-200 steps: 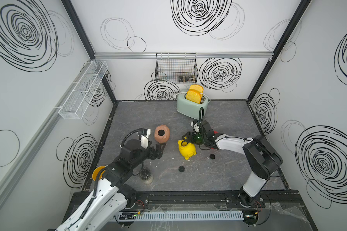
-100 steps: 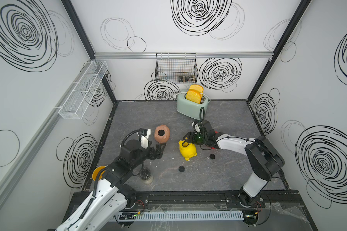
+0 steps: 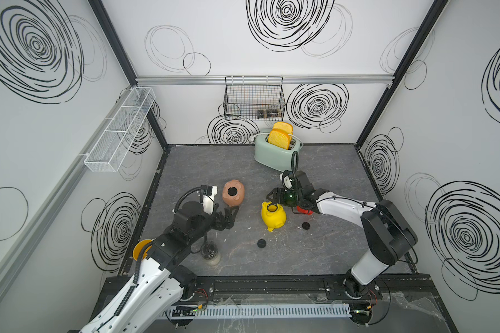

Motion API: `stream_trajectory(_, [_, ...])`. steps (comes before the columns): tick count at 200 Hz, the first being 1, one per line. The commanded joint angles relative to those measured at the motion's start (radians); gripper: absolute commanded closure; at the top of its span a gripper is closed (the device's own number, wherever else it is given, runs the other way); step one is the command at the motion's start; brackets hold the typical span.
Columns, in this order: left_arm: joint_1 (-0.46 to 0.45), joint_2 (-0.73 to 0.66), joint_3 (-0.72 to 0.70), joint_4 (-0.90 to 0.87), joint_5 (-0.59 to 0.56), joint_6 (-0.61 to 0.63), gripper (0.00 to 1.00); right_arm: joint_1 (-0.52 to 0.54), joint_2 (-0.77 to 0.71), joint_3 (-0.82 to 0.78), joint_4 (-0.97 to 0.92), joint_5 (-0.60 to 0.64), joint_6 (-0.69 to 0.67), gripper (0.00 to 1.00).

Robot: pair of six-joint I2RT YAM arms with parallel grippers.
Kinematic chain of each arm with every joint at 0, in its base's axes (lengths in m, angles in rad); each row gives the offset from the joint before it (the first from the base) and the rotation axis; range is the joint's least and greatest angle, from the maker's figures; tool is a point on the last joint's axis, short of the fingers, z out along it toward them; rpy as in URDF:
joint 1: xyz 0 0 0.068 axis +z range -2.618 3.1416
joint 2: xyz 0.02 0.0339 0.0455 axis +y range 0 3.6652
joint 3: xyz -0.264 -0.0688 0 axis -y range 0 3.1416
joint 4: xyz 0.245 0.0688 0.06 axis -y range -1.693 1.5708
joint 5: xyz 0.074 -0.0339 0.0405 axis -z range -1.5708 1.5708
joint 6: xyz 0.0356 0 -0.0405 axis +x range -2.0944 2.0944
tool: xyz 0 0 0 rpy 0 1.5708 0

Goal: Close piggy banks
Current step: Turn over the piggy bank at the center of the board.

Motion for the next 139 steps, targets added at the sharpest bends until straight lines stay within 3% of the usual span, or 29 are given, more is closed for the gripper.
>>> stream_trajectory(1, [-0.008, -0.009, -0.005, 0.006, -0.012, 0.002, 0.04, -0.001, -0.053, 0.02, -0.036, 0.025, -0.031, 0.31])
stream_trajectory(139, [-0.008, -0.008, -0.005, 0.008, -0.013, 0.003, 0.04, 0.023, -0.188, 0.046, -0.252, 0.126, -0.259, 0.12])
